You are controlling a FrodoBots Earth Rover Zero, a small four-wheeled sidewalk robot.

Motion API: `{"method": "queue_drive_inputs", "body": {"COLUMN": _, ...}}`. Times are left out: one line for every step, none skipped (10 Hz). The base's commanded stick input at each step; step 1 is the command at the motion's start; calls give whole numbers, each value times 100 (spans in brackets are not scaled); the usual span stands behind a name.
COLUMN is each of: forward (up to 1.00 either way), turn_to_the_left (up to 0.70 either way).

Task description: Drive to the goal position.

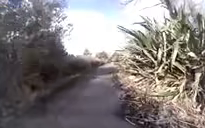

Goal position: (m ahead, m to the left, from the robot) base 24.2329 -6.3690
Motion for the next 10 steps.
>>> {"method": "queue_drive_inputs", "body": {"forward": 70, "turn_to_the_left": 0}}
{"method": "queue_drive_inputs", "body": {"forward": 70, "turn_to_the_left": 0}}
{"method": "queue_drive_inputs", "body": {"forward": 70, "turn_to_the_left": 0}}
{"method": "queue_drive_inputs", "body": {"forward": 70, "turn_to_the_left": 0}}
{"method": "queue_drive_inputs", "body": {"forward": 70, "turn_to_the_left": 0}}
{"method": "queue_drive_inputs", "body": {"forward": 70, "turn_to_the_left": 0}}
{"method": "queue_drive_inputs", "body": {"forward": 70, "turn_to_the_left": 0}}
{"method": "queue_drive_inputs", "body": {"forward": 70, "turn_to_the_left": 0}}
{"method": "queue_drive_inputs", "body": {"forward": 70, "turn_to_the_left": 0}}
{"method": "queue_drive_inputs", "body": {"forward": 70, "turn_to_the_left": -1}}
